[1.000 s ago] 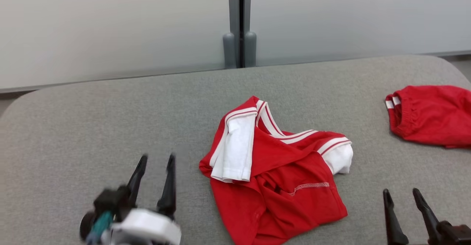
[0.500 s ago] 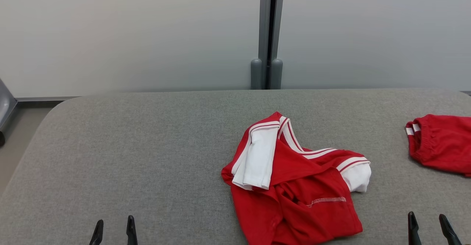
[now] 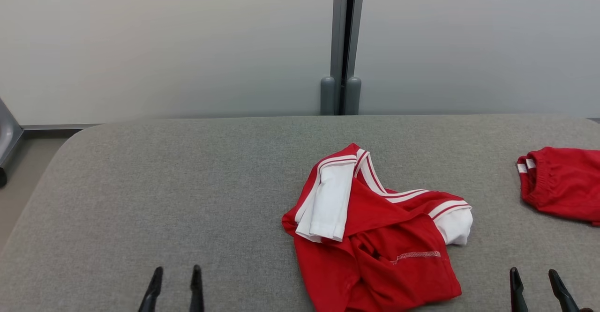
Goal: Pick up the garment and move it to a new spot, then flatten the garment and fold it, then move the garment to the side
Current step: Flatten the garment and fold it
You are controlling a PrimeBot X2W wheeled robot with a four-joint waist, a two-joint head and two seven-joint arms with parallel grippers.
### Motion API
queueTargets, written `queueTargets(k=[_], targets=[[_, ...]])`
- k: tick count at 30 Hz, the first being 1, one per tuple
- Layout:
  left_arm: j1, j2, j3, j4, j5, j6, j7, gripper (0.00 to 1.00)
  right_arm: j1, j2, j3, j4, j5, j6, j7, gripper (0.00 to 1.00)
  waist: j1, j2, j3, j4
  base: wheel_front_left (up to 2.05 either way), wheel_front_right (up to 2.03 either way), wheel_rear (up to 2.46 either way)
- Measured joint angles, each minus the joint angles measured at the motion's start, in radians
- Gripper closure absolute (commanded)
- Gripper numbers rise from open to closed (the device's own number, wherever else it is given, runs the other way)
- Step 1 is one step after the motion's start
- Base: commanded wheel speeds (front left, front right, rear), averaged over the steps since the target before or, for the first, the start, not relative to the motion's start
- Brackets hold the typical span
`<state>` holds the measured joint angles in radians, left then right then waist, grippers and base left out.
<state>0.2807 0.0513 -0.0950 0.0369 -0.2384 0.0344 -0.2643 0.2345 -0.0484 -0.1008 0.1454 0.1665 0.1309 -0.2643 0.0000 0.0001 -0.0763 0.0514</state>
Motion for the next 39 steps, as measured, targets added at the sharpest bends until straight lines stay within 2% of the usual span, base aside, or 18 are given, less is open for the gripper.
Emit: queueTargets(k=[6, 13, 17, 21, 24, 25, 26, 27, 29, 31, 36, 39], targets=[[-0.14, -0.002, -0.187, 0.074, -0.002, -0.037, 0.0, 0.0, -0.027, 0.0, 0.021, -0.008, -0.009, 0.0, 0.0, 0.0, 0.0, 0.0, 0.034, -0.03, 0.0, 0.0, 0.0], [-0.391, -0.003, -0.38, 0.233, -0.044, -0.024, 0.064, 0.0, -0.087, 0.0, 0.053, -0.01, -0.008, 0.0, 0.0, 0.0, 0.0, 0.0, 0.105, -0.089, 0.0, 0.0, 0.0], [-0.505, -0.003, -0.417, 0.312, -0.1, 0.004, 0.093, 0.0, -0.112, 0.0, 0.063, -0.005, 0.003, 0.0, 0.0, 0.0, 0.0, 0.0, 0.147, -0.136, 0.0, 0.0, 0.0], [-0.575, -0.003, -0.412, 0.405, -0.136, 0.038, 0.129, 0.0, -0.127, 0.0, 0.071, -0.001, 0.011, 0.0, 0.0, 0.0, 0.0, 0.0, 0.183, -0.178, 0.0, 0.0, 0.0], [-0.6, -0.003, -0.398, 0.444, -0.181, 0.038, 0.139, 0.0, -0.13, 0.0, 0.067, 0.001, 0.014, 0.0, 0.0, 0.0, 0.0, 0.0, 0.203, -0.202, 0.0, 0.0, 0.0], [-0.604, -0.003, -0.402, 0.456, -0.185, 0.035, 0.144, 0.31, -0.133, 0.0, 0.066, 0.001, 0.014, 0.0, 0.0, 0.0, 0.0, 0.0, 0.208, -0.208, 0.0, 0.0, 0.0], [-0.606, -0.002, -0.406, 0.465, -0.187, 0.025, 0.149, 0.73, -0.134, 0.0, 0.065, 0.001, 0.016, 0.0, 0.0, 0.0, 0.0001, 0.0, 0.213, -0.211, 0.0, 0.0, 0.0], [-0.607, -0.003, -0.408, 0.47, -0.199, 0.014, 0.15, 1.0, -0.135, 0.0, 0.064, 0.001, 0.017, 0.0, 0.0, 0.0, 0.0, 0.0, 0.216, -0.214, 0.0, 0.0, 0.0], [-0.61, -0.003, -0.415, 0.476, -0.226, -0.011, 0.162, 1.0, -0.135, 0.0, 0.059, 0.001, 0.017, 0.0, 0.0, 0.0, 0.0, 0.0, 0.218, -0.213, 0.0, 0.0, 0.0], [-0.614, -0.003, -0.413, 0.474, -0.251, -0.016, 0.161, 1.0, -0.137, 0.0, 0.053, 0.003, 0.019, 0.0, 0.0, 0.0, 0.0001, -0.0001, 0.217, -0.206, 0.0, 0.0, 0.0], [-0.628, -0.003, -0.378, 0.432, -0.291, -0.014, 0.124, 1.0, -0.141, 0.0, 0.054, 0.007, 0.018, 0.0, 0.0, 0.0, 0.0, 0.0, 0.205, -0.183, 0.0, 0.0, 0.0], [-0.66, 0.015, -0.338, 0.378, -0.301, 0.005, 0.105, 1.0, -0.141, 0.0, 0.052, 0.008, 0.015, 0.0, 0.0, 0.0, 0.0, 0.0, 0.195, -0.165, 0.0, 0.0, 0.0]])
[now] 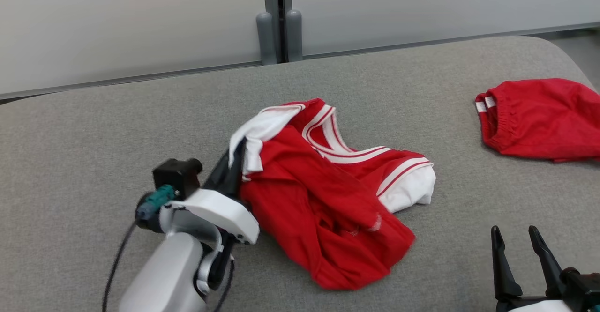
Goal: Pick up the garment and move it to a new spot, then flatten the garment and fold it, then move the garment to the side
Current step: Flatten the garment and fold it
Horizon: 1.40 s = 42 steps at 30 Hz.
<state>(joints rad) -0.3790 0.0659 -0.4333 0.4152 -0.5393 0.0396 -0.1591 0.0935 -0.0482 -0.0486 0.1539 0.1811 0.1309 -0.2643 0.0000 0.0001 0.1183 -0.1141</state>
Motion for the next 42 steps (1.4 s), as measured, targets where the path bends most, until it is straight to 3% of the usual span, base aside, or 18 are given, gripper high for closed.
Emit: queueTargets(k=[9, 16, 24, 29, 35, 39, 41, 42], targets=[[-0.15, 0.138, 0.082, -0.129, 0.004, 0.012, 0.052, 1.0, 0.007, 0.0, 0.017, 0.015, -0.007, 0.0, 0.0, 0.0, 0.0, 0.0, -0.049, 0.04, 0.0, 0.0, 0.0], [-0.244, 0.169, 0.039, -0.154, 0.018, -0.044, 0.129, 1.0, 0.007, 0.0, 0.027, 0.023, -0.01, 0.0, 0.0, 0.0, 0.0, -0.0001, -0.069, 0.039, 0.0, 0.0, 0.0], [-0.154, 0.074, -0.087, -0.101, 0.01, -0.05, 0.222, 1.0, 0.005, 0.0, 0.035, 0.031, -0.006, 0.0, 0.0, 0.0, 0.0, -0.0001, -0.068, 0.002, 0.0, 0.0, 0.0], [-0.069, 0.007, -0.219, -0.062, 0.007, -0.068, 0.242, 1.0, 0.007, 0.0, 0.025, 0.034, -0.009, 0.0, 0.0, 0.0, 0.0, -0.0001, -0.048, -0.028, 0.0, 0.0, 0.0], [-0.056, -0.016, -0.354, -0.049, -0.016, -0.095, 0.23, 1.0, -0.003, 0.0, 0.033, 0.038, -0.012, 0.0, 0.0, 0.0, 0.0, 0.0, -0.031, -0.058, 0.0, 0.0, 0.0], [-0.06, -0.018, -0.46, -0.088, -0.106, -0.102, 0.196, 1.0, -0.012, 0.0, 0.036, 0.042, -0.009, 0.0, 0.0, 0.0, 0.0, 0.0, -0.022, -0.077, 0.0, 0.0, 0.0], [-0.08, -0.02, -0.49, -0.09, -0.134, -0.07, 0.152, 0.0, -0.013, 0.0, 0.036, 0.044, -0.005, 0.0, 0.0, 0.0, 0.0, 0.0, -0.017, -0.085, 0.0, 0.0, 0.0], [-0.094, -0.018, -0.506, -0.081, -0.134, -0.054, 0.136, 0.0, -0.013, 0.0, 0.039, 0.047, -0.004, 0.0, 0.0, 0.0, 0.0, 0.0, -0.016, -0.089, 0.0, 0.0, 0.0]])
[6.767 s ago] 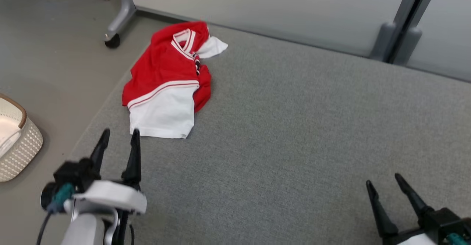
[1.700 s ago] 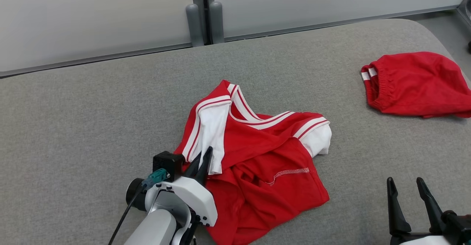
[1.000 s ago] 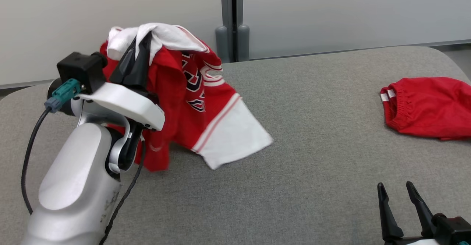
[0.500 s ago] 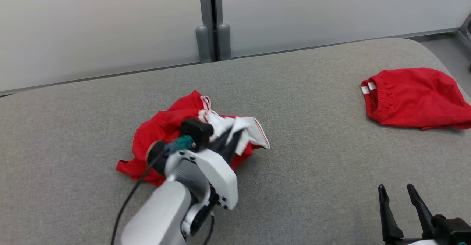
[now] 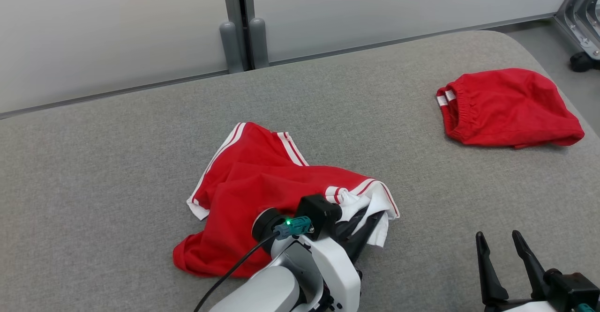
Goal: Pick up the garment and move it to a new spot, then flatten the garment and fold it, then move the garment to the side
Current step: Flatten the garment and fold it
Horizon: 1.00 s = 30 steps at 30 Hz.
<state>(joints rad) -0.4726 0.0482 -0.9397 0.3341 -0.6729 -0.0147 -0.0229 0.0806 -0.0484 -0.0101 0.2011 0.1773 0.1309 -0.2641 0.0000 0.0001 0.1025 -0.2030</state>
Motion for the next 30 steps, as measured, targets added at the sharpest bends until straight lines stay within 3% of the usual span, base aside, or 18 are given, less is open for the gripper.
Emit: queueTargets(k=[4, 7, 9, 11, 15, 20, 23, 30], targets=[[-0.004, 0.0, -0.05, 0.012, -0.054, 0.018, -0.03, 0.0, 0.0, 0.0, -0.007, 0.002, 0.008, 0.0, 0.0, 0.0, 0.0, 0.0, 0.003, -0.011, 0.0, 0.0, 0.0], [0.037, 0.01, -0.072, 0.001, -0.085, -0.016, -0.012, 0.0, 0.004, 0.0, -0.012, 0.001, 0.009, 0.0, 0.0, 0.0, 0.0, 0.0, -0.003, -0.012, 0.0, 0.0, 0.0], [0.101, 0.051, -0.055, -0.045, -0.129, -0.021, -0.016, 0.0, 0.014, 0.0, -0.017, -0.001, 0.012, 0.0, 0.0, 0.0, 0.0, 0.0, -0.01, -0.014, 0.0, 0.0, 0.0], [0.162, 0.118, -0.016, -0.099, -0.147, 0.02, -0.036, 0.0, 0.022, 0.0, -0.027, -0.006, 0.013, 0.0, 0.0, 0.0, 0.0, 0.0, -0.016, -0.014, 0.0, 0.0, 0.0], [0.299, 0.251, 0.058, -0.199, -0.174, 0.148, -0.052, 0.0, 0.044, 0.0, -0.047, -0.019, 0.015, 0.0, 0.0, 0.0, 0.0, 0.0, -0.025, 0.0, 0.0, 0.0, 0.0], [0.432, 0.324, 0.099, -0.274, -0.212, 0.261, -0.044, 0.0, 0.063, 0.0, -0.061, -0.025, 0.016, 0.0, 0.0, 0.0, 0.0, 0.0, -0.035, 0.03, 0.0, 0.0, 0.0], [0.456, 0.323, 0.117, -0.254, -0.23, 0.299, -0.036, 0.0, 0.062, 0.0, -0.051, -0.026, 0.014, 0.0, 0.0, 0.0, 0.0, 0.0, -0.037, 0.047, 0.0, 0.0, 0.0], [0.422, 0.235, 0.198, -0.125, -0.316, 0.302, -0.065, 0.0, 0.043, 0.0, -0.038, -0.028, 0.005, 0.0, 0.0, 0.0, 0.0, 0.0, -0.022, 0.056, 0.0, 0.0, 0.0]])
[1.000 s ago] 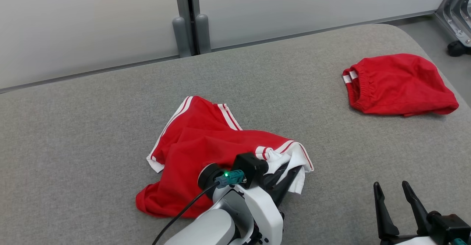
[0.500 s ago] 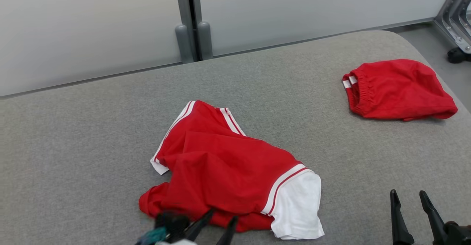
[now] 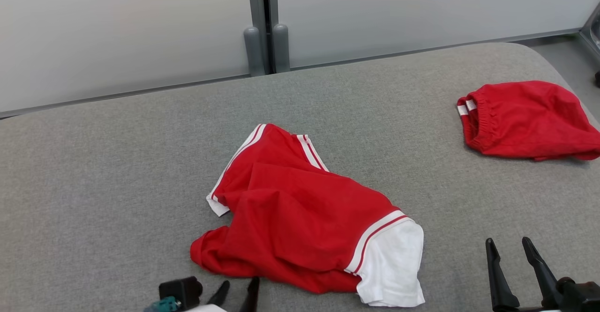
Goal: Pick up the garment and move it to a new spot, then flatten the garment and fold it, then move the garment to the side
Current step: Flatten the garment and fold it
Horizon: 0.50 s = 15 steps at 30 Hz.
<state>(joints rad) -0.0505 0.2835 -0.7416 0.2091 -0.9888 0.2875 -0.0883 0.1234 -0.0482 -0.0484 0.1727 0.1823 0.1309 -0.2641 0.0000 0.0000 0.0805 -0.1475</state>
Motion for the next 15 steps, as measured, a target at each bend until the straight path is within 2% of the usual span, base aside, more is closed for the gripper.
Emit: queueTargets(k=[4, 6, 7, 8, 9, 12, 15], targets=[[-0.036, -0.021, 0.056, 0.094, -0.02, 0.012, -0.038, 0.0, -0.006, 0.0, 0.001, -0.001, -0.005, 0.0, 0.0, 0.0, 0.0, 0.0, 0.01, -0.012, 0.0, 0.0, 0.0], [-0.047, -0.028, 0.075, 0.122, -0.039, -0.017, -0.055, 0.0, -0.005, 0.0, -0.001, 0.0, -0.005, 0.0, 0.0, 0.0, 0.0, 0.0, 0.016, -0.016, 0.0, 0.0, 0.0], [-0.052, -0.035, 0.084, 0.132, -0.054, -0.034, -0.059, 0.21, -0.004, 0.0, -0.002, 0.0, -0.005, 0.0, 0.0, 0.0, 0.0, 0.0, 0.019, -0.017, 0.0, 0.0, 0.0], [-0.058, -0.039, 0.087, 0.142, -0.062, -0.053, -0.062, 0.91, -0.003, 0.0, -0.002, 0.0, -0.005, 0.0, 0.0, 0.0, 0.0, 0.0, 0.021, -0.019, 0.0, 0.0, 0.0], [-0.066, -0.04, 0.085, 0.151, -0.064, -0.073, -0.061, 1.0, -0.002, 0.0, -0.002, 0.001, -0.005, 0.0, 0.0, 0.0, 0.0, 0.0, 0.022, -0.019, 0.0, 0.0, 0.0], [-0.078, -0.037, 0.079, 0.162, -0.076, -0.12, -0.044, 1.0, 0.0, 0.0, -0.004, 0.004, -0.004, 0.0, 0.0, 0.0, 0.0, 0.0, 0.019, -0.016, 0.0, 0.0, 0.0], [-0.071, -0.011, 0.098, 0.103, -0.089, -0.14, -0.056, 1.0, 0.001, 0.0, -0.004, 0.004, 0.002, 0.0, 0.0, 0.0, 0.0, 0.0, 0.009, -0.013, 0.0, 0.0, 0.0]])
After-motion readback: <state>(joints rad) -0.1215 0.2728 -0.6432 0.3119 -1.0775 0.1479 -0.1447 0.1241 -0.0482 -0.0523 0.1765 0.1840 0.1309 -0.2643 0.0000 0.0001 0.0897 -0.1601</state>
